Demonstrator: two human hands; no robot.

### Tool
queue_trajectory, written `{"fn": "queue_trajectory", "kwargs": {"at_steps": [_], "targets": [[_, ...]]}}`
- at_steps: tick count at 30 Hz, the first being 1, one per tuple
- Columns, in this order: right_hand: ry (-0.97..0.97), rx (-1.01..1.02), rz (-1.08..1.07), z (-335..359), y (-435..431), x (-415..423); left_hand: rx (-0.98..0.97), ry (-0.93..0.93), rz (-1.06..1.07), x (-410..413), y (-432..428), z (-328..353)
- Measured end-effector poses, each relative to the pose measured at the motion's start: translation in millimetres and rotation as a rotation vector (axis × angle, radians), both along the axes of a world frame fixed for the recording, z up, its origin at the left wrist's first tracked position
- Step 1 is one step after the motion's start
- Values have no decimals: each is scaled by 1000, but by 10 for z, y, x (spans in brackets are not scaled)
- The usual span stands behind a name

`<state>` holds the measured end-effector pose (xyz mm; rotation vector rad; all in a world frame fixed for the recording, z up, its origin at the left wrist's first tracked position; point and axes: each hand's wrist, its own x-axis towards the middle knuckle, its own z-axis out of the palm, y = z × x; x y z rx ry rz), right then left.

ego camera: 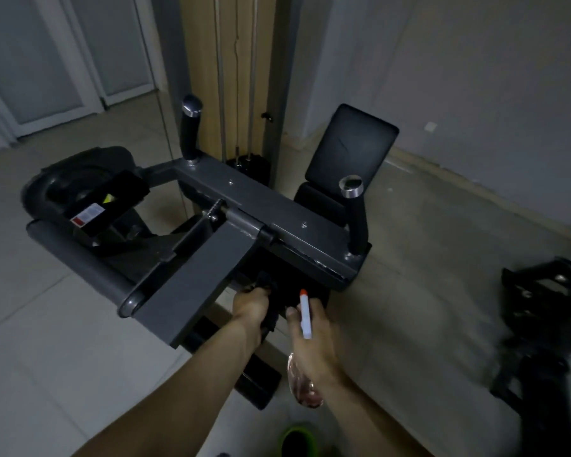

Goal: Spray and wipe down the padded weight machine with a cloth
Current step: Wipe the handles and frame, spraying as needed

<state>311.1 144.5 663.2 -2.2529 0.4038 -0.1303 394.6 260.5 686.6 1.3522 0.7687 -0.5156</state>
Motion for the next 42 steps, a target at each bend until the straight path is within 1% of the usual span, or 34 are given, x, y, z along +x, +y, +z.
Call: {"fn": "queue_trajectory", "kwargs": {"at_steps": [3, 8, 11, 13, 16, 20, 22, 25, 28, 31, 33, 34, 36, 39, 42], "targets": [[33, 48, -50, -54, -89, -152, -9, 9, -19, -68, -155, -10], [-44, 163, -148, -43, -425, -490, -31, 27, -4, -93, -497, -55], [-38, 119, -261, -91, -659, -661, -51, 14, -42, -140, -712, -36], [-60, 108, -294, -96, -781, -757, -85, 9, -56, -178, -849, -5], [-135, 139, -247, 60, -815, -725, -109, -3, -48, -218, -935, 83], [-267, 204, -118, 550, -663, -386, -103, -90, -12, -168, -829, 297], [-336, 188, -36, 747, -496, -123, -97, -155, -2, -79, -636, 460], [-390, 196, 21, 939, -286, 248, -82, -213, -2, 29, -311, 625], [-444, 167, 71, 1162, -102, 695, -113, -179, 18, 137, -48, 591], [-503, 59, 93, 1355, 43, 1180, -134, -135, 40, 217, 131, 551], [-491, -5, 74, 1457, 76, 1429, -149, -112, 22, 261, 205, 511], [-475, 1, 62, 1492, 82, 1514, -157, -106, 14, 284, 238, 483], [-485, 22, 76, 1527, 68, 1552, -159, -92, -1, 285, 263, 434], [-495, 11, 152, 1445, 67, 1286, -144, -48, 14, 248, 230, 252], [-411, 56, 171, 1194, -75, 836, -124, 5, 86, 277, 28, -33]]}}
